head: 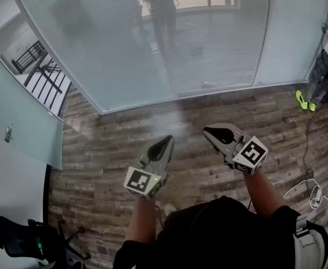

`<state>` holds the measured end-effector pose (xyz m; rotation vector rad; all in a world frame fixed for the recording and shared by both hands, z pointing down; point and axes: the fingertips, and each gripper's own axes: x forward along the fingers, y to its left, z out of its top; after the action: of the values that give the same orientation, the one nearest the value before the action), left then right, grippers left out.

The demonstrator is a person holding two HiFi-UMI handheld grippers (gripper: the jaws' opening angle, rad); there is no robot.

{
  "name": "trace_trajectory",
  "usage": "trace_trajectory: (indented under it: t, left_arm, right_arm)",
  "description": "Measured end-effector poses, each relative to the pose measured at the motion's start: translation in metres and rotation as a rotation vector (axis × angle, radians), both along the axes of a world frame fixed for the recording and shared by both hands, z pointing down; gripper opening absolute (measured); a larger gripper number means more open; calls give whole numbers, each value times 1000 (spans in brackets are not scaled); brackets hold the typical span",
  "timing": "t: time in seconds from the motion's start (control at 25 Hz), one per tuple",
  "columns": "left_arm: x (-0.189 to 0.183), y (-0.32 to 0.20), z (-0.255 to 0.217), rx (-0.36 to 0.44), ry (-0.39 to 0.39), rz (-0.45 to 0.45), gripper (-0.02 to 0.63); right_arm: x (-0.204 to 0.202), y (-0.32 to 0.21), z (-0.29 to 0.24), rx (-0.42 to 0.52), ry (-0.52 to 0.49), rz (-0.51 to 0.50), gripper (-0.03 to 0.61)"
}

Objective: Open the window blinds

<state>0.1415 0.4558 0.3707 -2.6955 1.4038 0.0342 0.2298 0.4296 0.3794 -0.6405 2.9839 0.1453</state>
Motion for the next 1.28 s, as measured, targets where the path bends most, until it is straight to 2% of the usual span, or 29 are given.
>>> trace_trajectory:
  t: [0.12, 0.44, 0.64, 0.8, 1.16, 1.28]
  left_arm:
    - [0, 0, 7, 23, -8, 22, 5]
    - [1, 7, 9, 15, -15, 7, 3]
    - [-4, 12, 11, 33, -4, -2, 5]
    - [-6, 15, 10, -4, -9, -23, 5]
    - [-9, 10, 13, 20, 3, -9, 5]
    - [-8, 9, 8, -8, -3, -33, 5]
  right_arm:
    - [1, 1, 3, 10, 10, 2, 3]
    - [-1, 8, 2, -12, -2, -6, 3]
    - [1, 6, -4, -54, -83, -12, 3]
    - [-4, 9, 5, -15, -46, -36, 5]
    - [-15, 12, 4, -17, -43, -77, 5]
    - [-15, 12, 2, -36, -48, -76, 5]
